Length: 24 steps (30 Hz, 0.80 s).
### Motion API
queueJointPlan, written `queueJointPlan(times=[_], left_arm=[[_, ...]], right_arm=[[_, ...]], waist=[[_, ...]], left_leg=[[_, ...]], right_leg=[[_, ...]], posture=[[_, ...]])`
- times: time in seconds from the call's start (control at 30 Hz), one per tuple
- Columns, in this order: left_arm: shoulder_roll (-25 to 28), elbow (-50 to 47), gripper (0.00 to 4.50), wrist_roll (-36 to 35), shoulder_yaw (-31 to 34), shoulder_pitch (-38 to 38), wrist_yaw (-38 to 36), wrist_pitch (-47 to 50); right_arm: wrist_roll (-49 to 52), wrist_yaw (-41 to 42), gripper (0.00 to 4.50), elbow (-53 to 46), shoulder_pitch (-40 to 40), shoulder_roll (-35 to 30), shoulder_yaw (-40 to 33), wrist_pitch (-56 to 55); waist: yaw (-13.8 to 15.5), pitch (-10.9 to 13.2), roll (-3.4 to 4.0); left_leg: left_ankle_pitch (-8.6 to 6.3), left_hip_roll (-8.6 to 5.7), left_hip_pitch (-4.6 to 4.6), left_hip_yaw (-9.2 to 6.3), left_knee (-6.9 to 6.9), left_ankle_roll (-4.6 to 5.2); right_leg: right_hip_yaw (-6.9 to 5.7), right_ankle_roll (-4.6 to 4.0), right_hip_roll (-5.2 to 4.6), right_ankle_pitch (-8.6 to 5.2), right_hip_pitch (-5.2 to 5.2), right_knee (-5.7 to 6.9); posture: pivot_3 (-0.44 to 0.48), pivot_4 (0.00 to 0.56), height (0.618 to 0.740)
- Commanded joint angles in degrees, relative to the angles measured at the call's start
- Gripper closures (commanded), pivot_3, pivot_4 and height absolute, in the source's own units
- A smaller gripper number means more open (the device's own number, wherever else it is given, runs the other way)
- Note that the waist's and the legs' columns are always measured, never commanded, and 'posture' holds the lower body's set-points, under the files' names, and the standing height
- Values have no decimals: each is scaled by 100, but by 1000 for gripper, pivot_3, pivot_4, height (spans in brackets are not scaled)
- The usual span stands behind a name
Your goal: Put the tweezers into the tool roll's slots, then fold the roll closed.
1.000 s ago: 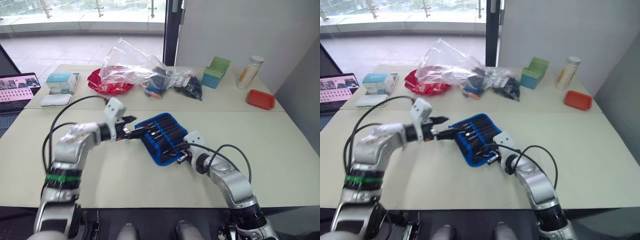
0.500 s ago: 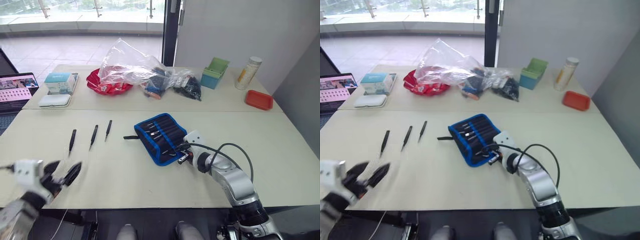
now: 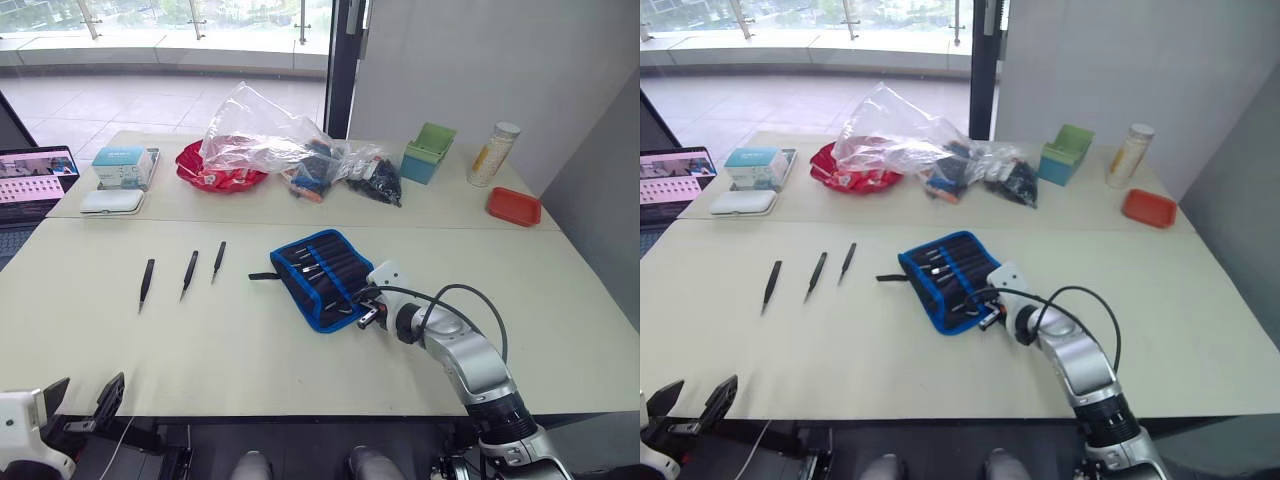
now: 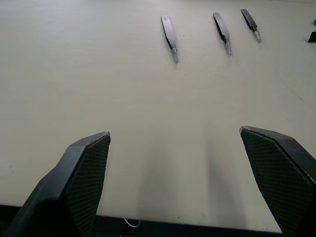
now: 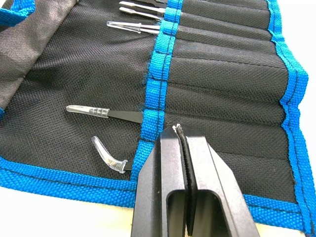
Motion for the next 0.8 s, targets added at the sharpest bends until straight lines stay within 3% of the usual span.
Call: queueJointPlan(times=[0.03, 0.4, 0.57, 0.7, 0.8], left_arm=[[277, 263, 60, 108, -132, -294, 307, 70], [1143, 1890, 60, 620, -1209, -2197, 904, 523], [1200, 2874, 60, 986, -1660, -2994, 1094, 480], [1179, 3522, 60, 1221, -1918, -3451, 1120, 228], [1148, 3886, 896, 1319, -2095, -3796, 1095, 108]], right_arm=[[-84, -32, 4500, 320, 186, 10, 157, 175], [-87, -175, 4500, 252, 169, 62, 81, 231], [-88, -210, 4500, 278, 135, 86, 59, 214], [-84, -236, 4500, 280, 107, 110, 51, 219], [-82, -236, 4500, 272, 98, 102, 42, 228]], waist=[[-14, 0, 1], [-16, -2, 5], [22, -9, 38], [42, -28, 111], [61, -41, 143]], left_leg=[[0, 0, 0, 0, -1, 0], [0, -1, -1, -2, -2, 0], [1, -3, 13, -2, -4, 0], [3, -6, 42, -2, -3, 2], [4, -6, 45, -2, -4, 2]], right_leg=[[0, 0, 0, 0, 0, 0], [-1, 0, 2, 1, -3, 7], [-2, 0, 0, 2, 5, 18], [2, 23, 3, -11, 20, 28], [4, 37, 4, -19, 20, 34]], posture=[[0, 150, 740], [0, 150, 740], [0, 150, 740], [0, 150, 740], [0, 150, 740]])
